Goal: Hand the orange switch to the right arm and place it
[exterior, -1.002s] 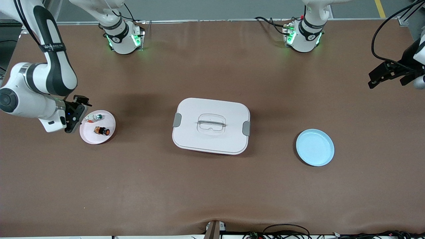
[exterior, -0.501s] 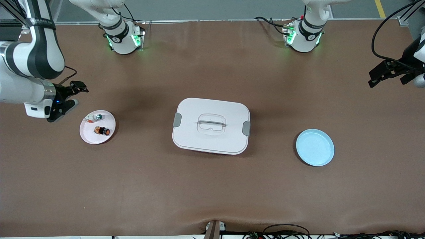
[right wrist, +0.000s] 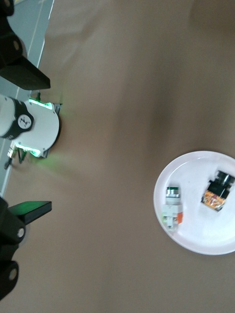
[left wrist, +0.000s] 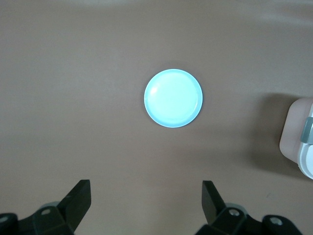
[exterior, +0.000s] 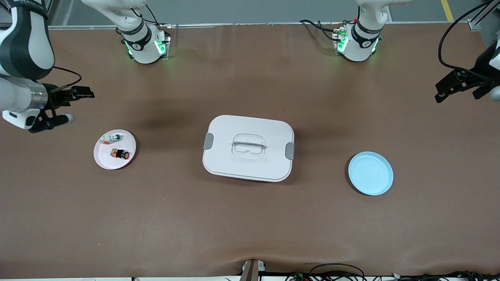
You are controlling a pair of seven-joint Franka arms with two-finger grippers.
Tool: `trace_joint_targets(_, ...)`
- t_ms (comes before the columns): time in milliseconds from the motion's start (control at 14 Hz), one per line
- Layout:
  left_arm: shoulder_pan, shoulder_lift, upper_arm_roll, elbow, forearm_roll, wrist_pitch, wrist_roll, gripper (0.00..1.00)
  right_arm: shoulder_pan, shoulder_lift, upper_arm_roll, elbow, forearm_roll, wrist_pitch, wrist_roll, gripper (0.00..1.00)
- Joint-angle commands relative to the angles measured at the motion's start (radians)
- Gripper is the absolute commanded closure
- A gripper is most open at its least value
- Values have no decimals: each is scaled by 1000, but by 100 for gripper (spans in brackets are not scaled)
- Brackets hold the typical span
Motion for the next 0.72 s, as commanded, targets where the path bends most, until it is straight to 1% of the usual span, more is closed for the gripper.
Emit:
trace_joint_targets(0,-2,-22,5,-24,-20,23,3,0,9,33,1,104,-17,-81,109,0)
trace_joint_targets(143,-2,-22,5,-25,-20,22,12,0,7,39,0,116,-21,-79,109,0)
trace_joint_targets(358,-2,-18,5,-24,-20,22,14,0,2,42,-2,179,-32,-87,110,0)
trace_joint_targets(501,-2,-20,5,-25,-21,22,14,0,12,45,0,258,-102,-140,113,0)
trace_joint_targets(644,-2,-22,5,-25,-21,22,14,0,1,45,-2,341,-107,-156,112,0)
